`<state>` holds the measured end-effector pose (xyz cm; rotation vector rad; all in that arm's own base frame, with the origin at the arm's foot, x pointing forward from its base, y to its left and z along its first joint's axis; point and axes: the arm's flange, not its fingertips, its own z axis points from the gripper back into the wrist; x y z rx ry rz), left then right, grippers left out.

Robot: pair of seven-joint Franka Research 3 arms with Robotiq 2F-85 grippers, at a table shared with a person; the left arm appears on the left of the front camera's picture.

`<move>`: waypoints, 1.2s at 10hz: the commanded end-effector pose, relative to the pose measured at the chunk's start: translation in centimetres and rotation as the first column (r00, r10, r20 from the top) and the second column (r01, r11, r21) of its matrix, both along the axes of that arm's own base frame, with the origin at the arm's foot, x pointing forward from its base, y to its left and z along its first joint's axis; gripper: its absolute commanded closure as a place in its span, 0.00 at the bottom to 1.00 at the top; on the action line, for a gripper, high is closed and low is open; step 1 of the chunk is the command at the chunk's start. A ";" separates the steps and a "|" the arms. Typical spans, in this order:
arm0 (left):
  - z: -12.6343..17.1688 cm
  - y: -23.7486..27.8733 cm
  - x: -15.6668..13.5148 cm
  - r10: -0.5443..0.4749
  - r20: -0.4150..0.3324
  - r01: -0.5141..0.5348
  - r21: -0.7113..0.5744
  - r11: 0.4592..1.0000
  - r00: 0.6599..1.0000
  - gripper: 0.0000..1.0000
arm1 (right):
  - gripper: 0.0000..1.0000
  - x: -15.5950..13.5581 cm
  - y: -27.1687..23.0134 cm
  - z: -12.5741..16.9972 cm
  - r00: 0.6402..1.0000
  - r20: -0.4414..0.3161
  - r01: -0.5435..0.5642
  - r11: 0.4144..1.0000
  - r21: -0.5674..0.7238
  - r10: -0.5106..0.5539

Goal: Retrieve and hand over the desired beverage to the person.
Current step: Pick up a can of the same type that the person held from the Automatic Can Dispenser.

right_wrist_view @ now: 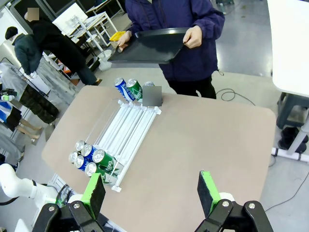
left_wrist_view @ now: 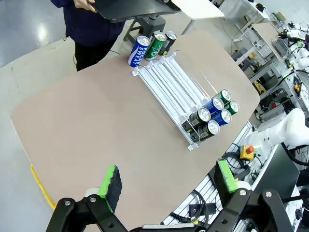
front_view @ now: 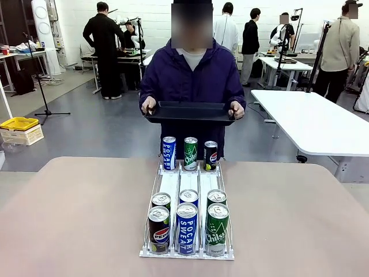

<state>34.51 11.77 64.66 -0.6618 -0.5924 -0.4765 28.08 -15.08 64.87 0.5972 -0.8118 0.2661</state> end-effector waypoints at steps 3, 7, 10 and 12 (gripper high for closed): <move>0.1 0.2 0.1 -0.020 0.016 0.021 -0.008 1.000 1.000 0.00 | 0.00 0.2 -0.2 -0.1 1.000 0.013 -0.022 1.000 0.019 0.022; 0.1 0.2 0.1 -0.020 0.016 0.021 -0.008 1.000 1.000 0.00 | 0.00 0.2 -0.2 -0.1 1.000 0.013 -0.022 1.000 0.019 0.022; 0.1 0.2 0.1 -0.020 0.016 0.021 -0.008 1.000 1.000 0.00 | 0.00 0.2 -0.2 -0.1 1.000 0.013 -0.022 1.000 0.019 0.022; 0.1 0.2 0.1 -0.020 0.016 0.021 -0.008 1.000 1.000 0.00 | 0.00 0.2 -0.2 -0.1 1.000 0.013 -0.022 1.000 0.019 0.022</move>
